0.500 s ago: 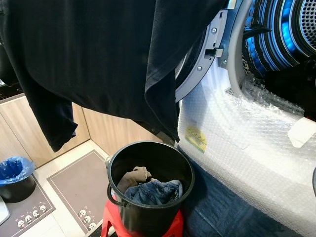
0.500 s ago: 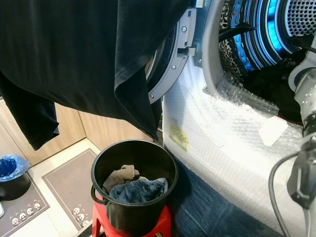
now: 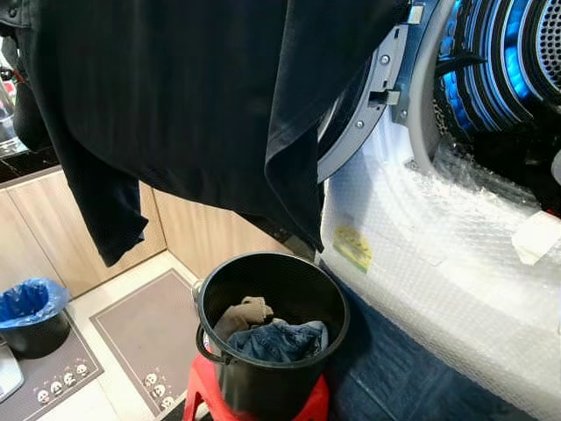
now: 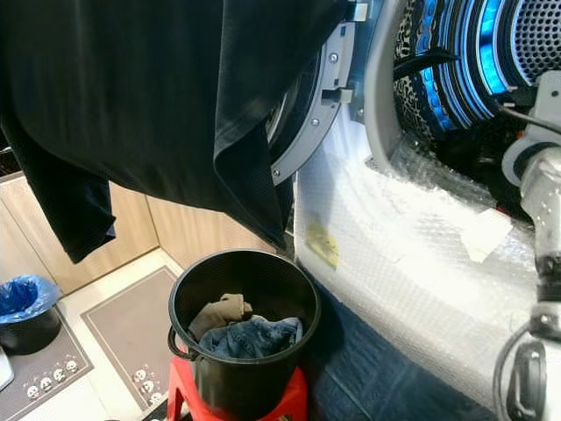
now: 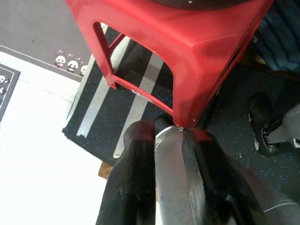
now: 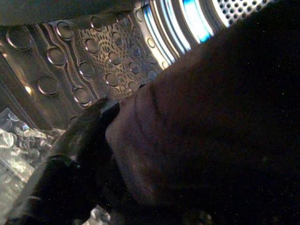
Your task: Clothes washing
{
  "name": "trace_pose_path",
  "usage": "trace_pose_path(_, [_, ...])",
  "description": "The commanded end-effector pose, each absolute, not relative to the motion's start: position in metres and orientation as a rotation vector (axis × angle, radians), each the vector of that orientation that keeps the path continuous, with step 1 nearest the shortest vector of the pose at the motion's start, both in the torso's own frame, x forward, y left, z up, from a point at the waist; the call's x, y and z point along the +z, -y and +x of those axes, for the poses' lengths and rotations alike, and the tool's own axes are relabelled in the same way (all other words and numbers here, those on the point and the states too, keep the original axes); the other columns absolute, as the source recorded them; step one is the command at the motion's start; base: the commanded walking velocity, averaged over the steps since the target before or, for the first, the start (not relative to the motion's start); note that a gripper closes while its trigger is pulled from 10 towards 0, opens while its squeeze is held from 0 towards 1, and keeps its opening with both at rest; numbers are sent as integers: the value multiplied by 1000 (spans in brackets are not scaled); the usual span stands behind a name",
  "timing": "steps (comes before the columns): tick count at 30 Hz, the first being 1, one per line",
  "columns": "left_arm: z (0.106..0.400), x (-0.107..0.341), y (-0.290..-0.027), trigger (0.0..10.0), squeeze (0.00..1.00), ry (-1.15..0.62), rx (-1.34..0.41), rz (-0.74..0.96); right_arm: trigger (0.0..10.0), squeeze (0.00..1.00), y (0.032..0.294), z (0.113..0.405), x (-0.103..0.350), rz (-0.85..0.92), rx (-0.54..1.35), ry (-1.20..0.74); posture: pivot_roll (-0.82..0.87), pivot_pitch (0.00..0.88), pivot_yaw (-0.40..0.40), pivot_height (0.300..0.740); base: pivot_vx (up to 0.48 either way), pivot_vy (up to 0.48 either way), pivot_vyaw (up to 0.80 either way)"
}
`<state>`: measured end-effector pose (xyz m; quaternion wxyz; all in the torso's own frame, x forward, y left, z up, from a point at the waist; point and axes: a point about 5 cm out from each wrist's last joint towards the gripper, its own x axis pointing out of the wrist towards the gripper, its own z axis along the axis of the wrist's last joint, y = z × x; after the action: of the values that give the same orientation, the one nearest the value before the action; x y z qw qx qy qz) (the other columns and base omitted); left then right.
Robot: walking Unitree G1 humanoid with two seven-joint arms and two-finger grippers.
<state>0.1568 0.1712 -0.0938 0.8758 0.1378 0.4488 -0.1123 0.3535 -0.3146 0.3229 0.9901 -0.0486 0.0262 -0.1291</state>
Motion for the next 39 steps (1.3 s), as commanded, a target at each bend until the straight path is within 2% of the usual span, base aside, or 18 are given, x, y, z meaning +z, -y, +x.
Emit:
trace_pose_path(1, [130,-104,-182,10000,0,-1054,-239,316,10000,1000,321,344,339,-119,-280,-4,-72,0,-10,740,0,0,0])
trace_pose_path(4, [129,-104,-183,10000,0,-1059,-241,321,10000,1000,323,338,346,-145,-284,5,-73,0,-10,740,0,0,0])
trace_pose_path(5, [129,-104,-183,10000,0,-1060,-242,322,10000,298,324,337,347,-148,-285,6,-73,0,-10,740,0,0,0])
trace_pose_path(6, [128,-105,-182,10000,0,-1062,-242,321,10000,0,326,333,350,-157,-299,14,-70,0,-15,740,0,0,0])
trace_pose_path(14, [126,-106,-178,10000,0,-1067,-266,323,10000,0,332,310,343,-262,-251,-94,-83,0,-9,740,0,0,0])
trace_pose_path(15, [125,-106,-178,10000,0,-1068,-272,325,10000,0,333,305,337,-292,-221,-162,-88,0,-7,740,0,0,0])
trace_pose_path(18, [125,-106,-178,10000,0,-1068,-276,329,10000,0,329,292,335,-349,-152,-191,-96,0,-3,740,0,0,0])
trace_pose_path(27, [129,-105,-178,10000,0,-1058,-281,334,10000,0,309,265,345,-381,81,-172,-113,0,4,740,0,0,0])
trace_pose_path(30, [132,-104,-177,10000,0,-1051,-284,333,10000,0,306,254,351,-444,138,-133,-120,0,5,740,0,0,0])
trace_pose_path(39, [132,-104,-175,10000,0,-1050,-292,332,10000,0,307,247,347,-532,101,-151,-125,0,5,740,0,0,0])
